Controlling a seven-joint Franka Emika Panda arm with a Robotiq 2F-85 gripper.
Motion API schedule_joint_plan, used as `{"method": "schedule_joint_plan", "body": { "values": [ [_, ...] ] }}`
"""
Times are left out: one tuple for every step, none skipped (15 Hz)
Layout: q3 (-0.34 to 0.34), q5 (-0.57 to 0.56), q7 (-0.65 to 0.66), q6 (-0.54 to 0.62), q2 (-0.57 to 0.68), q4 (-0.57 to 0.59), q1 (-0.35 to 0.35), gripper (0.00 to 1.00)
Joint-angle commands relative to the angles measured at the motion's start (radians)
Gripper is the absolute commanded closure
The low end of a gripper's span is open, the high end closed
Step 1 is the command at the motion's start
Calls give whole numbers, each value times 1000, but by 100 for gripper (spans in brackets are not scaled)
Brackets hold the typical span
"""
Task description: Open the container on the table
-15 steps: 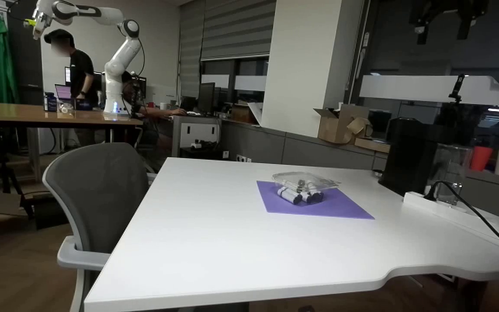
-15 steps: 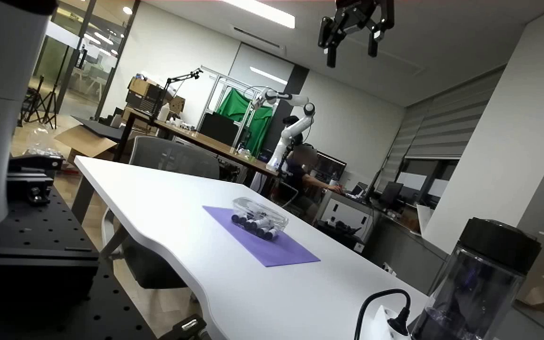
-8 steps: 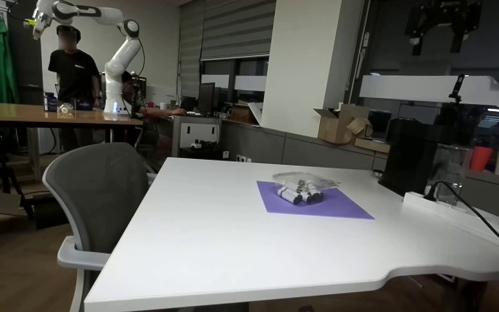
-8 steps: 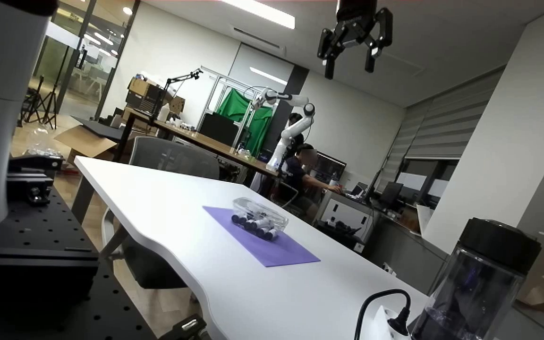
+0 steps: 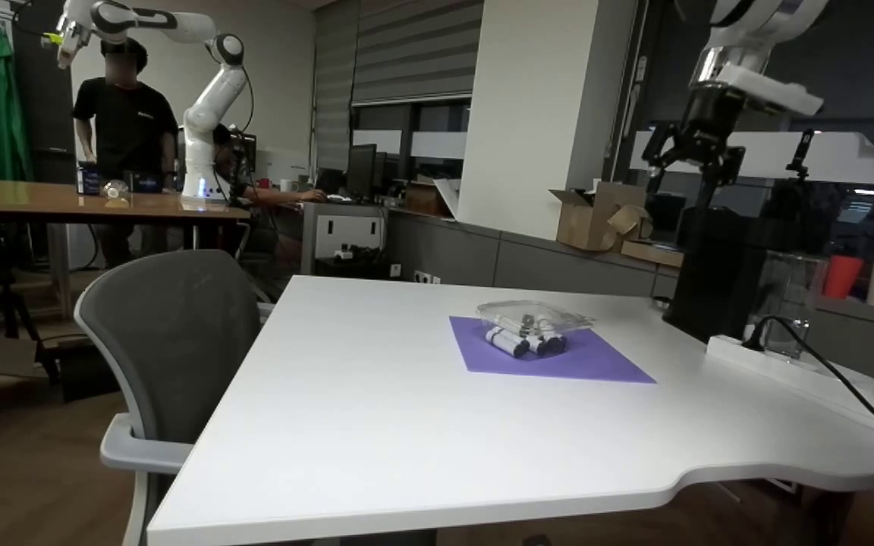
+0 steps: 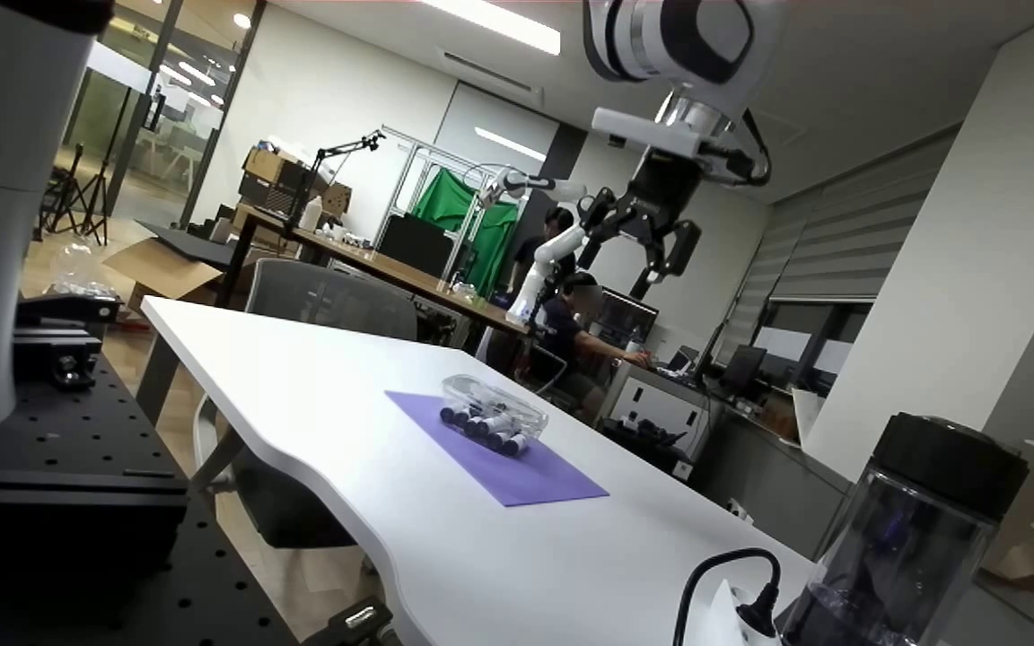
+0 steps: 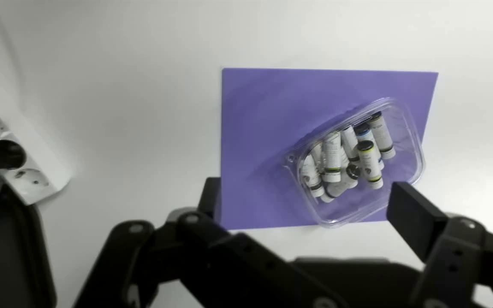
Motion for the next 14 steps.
{"method": "schedule_joint_plan", "body": {
  "values": [
    [35,87,-14,-98,215,173,-3,0],
    [32,65,-33,-27,114,63,-14,0],
    [45,69,-32,-41,163,94,-16,0],
    [53,72,-31,-47,198,118,-17,0],
    [57,74,-30,-52,219,136,-18,0],
    [58,75,-30,-55,226,145,-18,0],
    [57,75,-30,-59,226,149,-19,0],
    [57,75,-30,-66,224,154,-20,0],
    [56,75,-30,-70,222,156,-20,0],
    [56,75,-30,-71,221,157,-20,0],
    [56,75,-30,-71,221,157,-20,0],
    [64,94,-78,-147,251,200,-36,0],
    [72,117,-120,-196,283,236,-52,0],
    [79,134,-162,-224,303,254,-66,0]
  ]
}}
